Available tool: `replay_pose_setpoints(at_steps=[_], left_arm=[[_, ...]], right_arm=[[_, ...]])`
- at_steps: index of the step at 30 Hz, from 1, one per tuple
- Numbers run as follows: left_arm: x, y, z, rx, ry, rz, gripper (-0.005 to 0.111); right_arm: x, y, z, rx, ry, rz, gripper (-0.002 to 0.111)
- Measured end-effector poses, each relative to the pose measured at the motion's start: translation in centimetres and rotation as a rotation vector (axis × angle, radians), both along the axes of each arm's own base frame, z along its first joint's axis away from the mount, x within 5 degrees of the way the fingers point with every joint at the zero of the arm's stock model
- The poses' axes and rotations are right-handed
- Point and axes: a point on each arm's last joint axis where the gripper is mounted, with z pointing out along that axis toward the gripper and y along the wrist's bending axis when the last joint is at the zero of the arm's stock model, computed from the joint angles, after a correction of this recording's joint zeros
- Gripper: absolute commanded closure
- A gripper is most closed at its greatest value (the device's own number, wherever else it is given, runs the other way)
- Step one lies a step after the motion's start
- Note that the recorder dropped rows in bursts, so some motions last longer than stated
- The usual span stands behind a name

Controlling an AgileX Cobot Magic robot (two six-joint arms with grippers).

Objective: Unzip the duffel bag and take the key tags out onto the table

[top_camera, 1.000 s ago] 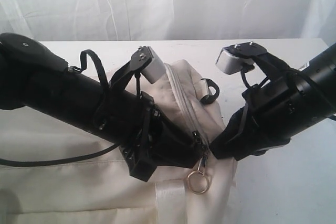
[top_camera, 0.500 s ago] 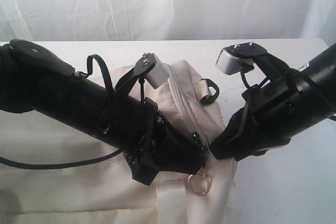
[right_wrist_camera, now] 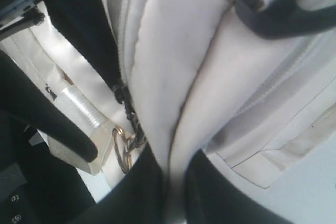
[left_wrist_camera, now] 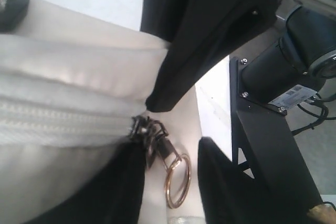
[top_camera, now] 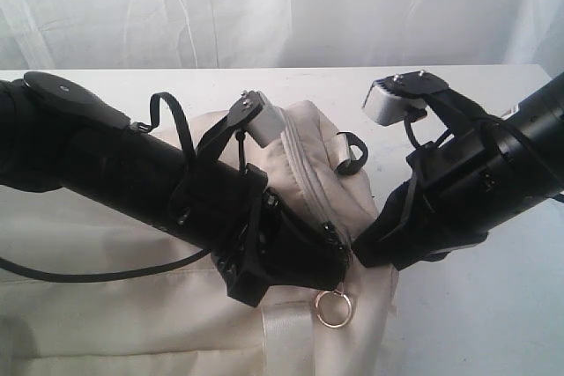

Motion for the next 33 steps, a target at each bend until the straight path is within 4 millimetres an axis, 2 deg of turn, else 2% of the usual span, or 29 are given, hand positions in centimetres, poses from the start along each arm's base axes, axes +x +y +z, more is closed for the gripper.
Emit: replay_pose_setpoints(at_steps=[6,11,19,22,33], left_arm=[[0.0,-0.01,0.01,-0.001,-0.001,0.0,0.067],[0.01,-0.01,0.01,-0.002,0.0,0.001,0.087],[0.04,-0.06,0.1,-0.011,0.007,0.008,0.089],[0.16,-0.05,0.06,-0.007,0.0,0.02,0.107],[0.1,0.02,0.35,-0.012,-0.009,0.023,0.107]], right_arm=[[0.0,0.0,0.0,0.0,0.0,0.0,0.108],[0.0,0.0,0.0,0.0,0.0,0.0,0.108],[0.0,0.0,0.0,0.0,0.0,0.0,0.108],[0.0,0.0,0.0,0.0,0.0,0.0,0.108],[0.0,0.0,0.0,0.0,0.0,0.0,0.108]])
